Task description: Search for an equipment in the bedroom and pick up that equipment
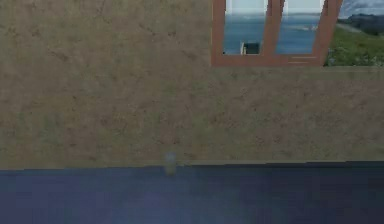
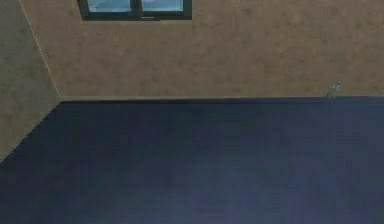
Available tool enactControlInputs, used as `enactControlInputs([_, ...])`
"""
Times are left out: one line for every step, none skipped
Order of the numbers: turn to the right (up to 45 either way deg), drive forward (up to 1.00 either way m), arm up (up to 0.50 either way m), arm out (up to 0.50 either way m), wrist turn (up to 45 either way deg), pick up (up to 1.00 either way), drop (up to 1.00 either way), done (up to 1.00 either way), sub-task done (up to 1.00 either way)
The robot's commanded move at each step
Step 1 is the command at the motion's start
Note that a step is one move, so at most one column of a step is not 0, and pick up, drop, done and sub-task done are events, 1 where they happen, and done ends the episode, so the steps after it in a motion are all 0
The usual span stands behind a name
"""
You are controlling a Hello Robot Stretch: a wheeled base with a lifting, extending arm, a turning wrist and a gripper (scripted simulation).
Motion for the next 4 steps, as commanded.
enactControlInputs([42.0,0.00,0.00,0.00,0.0,0.00,0.00,0.00,0.00])
enactControlInputs([0.0,0.20,0.00,0.00,0.0,0.00,0.00,0.00,0.00])
enactControlInputs([-45.0,0.00,0.00,0.00,0.0,0.00,0.00,0.00,0.00])
enactControlInputs([-30.0,0.00,0.00,0.00,0.0,0.00,0.00,0.00,0.00])
